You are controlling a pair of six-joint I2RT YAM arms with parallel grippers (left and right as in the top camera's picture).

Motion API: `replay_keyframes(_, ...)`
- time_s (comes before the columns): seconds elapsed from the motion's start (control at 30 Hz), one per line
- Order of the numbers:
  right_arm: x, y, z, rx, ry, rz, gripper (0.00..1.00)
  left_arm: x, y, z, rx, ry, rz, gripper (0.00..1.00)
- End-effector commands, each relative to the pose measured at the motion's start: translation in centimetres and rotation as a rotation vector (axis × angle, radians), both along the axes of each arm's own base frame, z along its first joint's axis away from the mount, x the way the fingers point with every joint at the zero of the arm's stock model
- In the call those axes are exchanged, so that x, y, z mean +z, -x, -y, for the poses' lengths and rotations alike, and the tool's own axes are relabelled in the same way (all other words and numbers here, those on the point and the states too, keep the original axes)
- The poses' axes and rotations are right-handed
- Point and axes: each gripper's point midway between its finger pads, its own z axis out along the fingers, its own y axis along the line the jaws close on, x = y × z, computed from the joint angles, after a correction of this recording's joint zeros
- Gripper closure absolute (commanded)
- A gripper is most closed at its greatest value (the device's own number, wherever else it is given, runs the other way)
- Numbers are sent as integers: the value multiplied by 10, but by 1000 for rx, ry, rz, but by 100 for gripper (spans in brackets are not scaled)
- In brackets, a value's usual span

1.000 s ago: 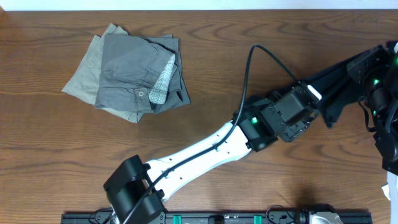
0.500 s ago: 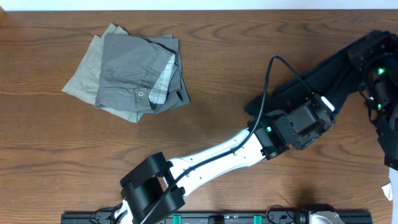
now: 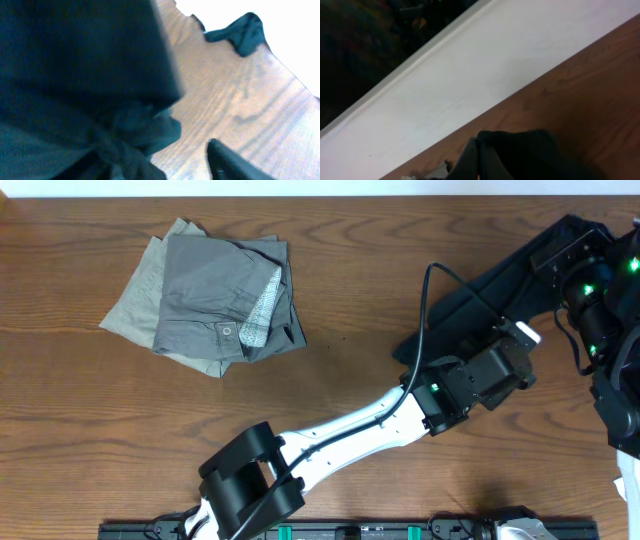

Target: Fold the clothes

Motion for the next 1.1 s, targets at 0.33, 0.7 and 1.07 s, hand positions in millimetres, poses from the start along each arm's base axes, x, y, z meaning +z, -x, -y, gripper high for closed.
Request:
replay_keyframes(0.33, 19, 3, 3, -19, 8, 56, 99, -28, -11, -25, 97, -129, 9, 66)
replay_keyframes(0.7, 11, 3, 20, -98, 95, 17, 99, -14, 2, -56, 86, -223, -18, 94)
replay_keyframes(1.07, -33, 6, 74, -233, 254, -201, 97, 79, -17, -188, 152, -338, 25, 94)
